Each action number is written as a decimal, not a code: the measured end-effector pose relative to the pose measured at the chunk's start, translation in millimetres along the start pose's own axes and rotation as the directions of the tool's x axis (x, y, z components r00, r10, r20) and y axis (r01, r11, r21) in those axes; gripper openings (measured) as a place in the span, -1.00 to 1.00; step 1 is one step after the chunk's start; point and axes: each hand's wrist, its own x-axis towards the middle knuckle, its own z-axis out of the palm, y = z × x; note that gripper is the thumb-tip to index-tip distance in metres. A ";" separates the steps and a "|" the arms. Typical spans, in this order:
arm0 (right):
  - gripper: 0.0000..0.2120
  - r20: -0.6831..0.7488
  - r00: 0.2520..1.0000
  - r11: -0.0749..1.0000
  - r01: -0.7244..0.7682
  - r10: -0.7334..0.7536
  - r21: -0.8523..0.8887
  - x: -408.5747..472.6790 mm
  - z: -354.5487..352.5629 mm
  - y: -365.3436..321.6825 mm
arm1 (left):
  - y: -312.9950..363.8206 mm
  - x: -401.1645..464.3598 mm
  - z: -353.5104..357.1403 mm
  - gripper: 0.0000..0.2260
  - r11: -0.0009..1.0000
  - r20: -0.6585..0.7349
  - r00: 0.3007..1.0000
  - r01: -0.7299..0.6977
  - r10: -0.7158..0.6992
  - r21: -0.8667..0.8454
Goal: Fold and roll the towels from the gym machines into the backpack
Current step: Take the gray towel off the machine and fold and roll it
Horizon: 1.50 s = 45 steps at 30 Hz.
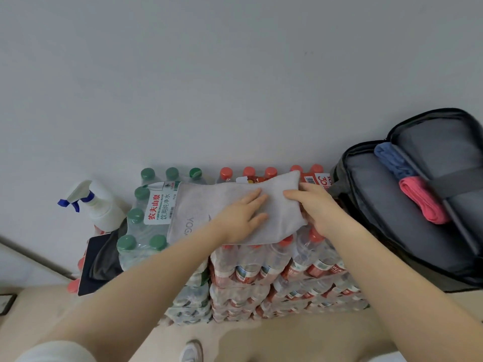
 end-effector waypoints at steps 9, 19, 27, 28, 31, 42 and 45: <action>-0.65 -0.001 0.951 0.721 0.234 -0.310 -0.652 -13.3 92.2 -0.8 | -40.7 -19.3 -29.1 -0.69 0.504 -0.051 0.975 0.067 -0.217 -0.861; -0.59 0.117 0.966 0.586 0.234 -0.230 -0.776 -10.6 123.8 4.0 | -60.5 10.5 -34.3 -0.77 0.722 -0.103 0.957 0.131 -0.270 -0.680; -0.54 0.125 0.925 0.372 0.265 -0.360 -0.890 -1.7 110.1 7.3 | -71.4 22.9 -39.3 -0.77 0.808 -0.085 0.971 0.136 -0.224 -0.574; -0.49 0.165 0.936 0.314 0.266 -0.312 -0.911 -0.1 117.1 13.6 | -72.8 22.6 -41.6 -0.69 0.836 -0.105 0.972 0.124 -0.211 -0.534; -0.43 0.161 0.946 0.187 0.218 -0.282 -0.958 4.0 130.8 31.4 | -84.6 21.2 -48.0 -0.65 0.942 -0.213 0.971 0.028 -0.105 -0.334; -0.43 0.145 0.963 0.164 0.184 -0.225 -0.969 6.5 128.3 33.9 | -123.8 14.3 -68.3 -0.47 0.936 0.097 0.985 0.103 -0.144 0.338; -0.38 0.138 0.965 0.153 0.175 -0.223 -0.973 6.5 128.1 32.5 | -117.2 18.2 -80.9 -0.52 0.981 0.105 0.982 0.142 -0.157 0.132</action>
